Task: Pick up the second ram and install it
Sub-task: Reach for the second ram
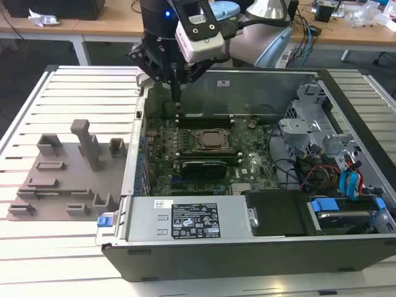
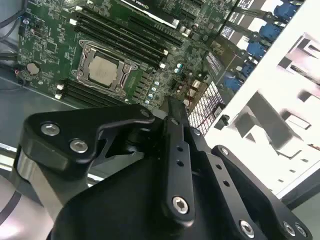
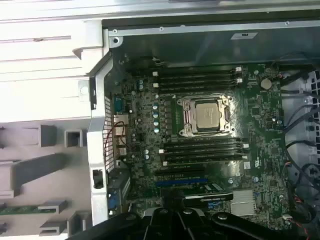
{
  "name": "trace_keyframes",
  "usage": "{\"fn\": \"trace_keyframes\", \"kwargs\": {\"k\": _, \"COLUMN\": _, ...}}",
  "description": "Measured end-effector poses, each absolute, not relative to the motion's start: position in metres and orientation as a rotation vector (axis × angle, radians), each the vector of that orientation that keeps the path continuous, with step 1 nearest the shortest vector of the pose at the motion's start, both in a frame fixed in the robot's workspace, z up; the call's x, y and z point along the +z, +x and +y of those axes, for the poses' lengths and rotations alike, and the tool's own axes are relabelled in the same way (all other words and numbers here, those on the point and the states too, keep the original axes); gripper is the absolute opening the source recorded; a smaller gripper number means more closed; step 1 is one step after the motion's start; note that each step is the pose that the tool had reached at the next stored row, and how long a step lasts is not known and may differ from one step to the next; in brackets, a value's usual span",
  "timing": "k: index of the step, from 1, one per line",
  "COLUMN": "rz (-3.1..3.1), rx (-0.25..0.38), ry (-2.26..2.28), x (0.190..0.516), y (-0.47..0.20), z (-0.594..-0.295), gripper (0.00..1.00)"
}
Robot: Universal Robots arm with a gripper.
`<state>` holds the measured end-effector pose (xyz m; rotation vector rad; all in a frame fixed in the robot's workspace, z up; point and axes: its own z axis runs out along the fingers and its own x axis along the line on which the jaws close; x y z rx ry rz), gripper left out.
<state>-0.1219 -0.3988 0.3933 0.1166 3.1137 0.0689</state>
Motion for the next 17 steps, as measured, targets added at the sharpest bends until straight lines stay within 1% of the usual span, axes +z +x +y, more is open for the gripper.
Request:
{"fn": "trace_keyframes", "kwargs": {"k": 1, "rz": 3.114, "rx": 0.069, "ry": 0.117, "x": 0.393, "y": -0.123, "z": -0.399, "gripper": 0.1}}
{"fn": "trace_keyframes", "kwargs": {"k": 17, "rz": 3.109, "rx": 0.069, "ry": 0.116, "x": 0.393, "y": -0.261, "z": -0.399, "gripper": 0.1}}
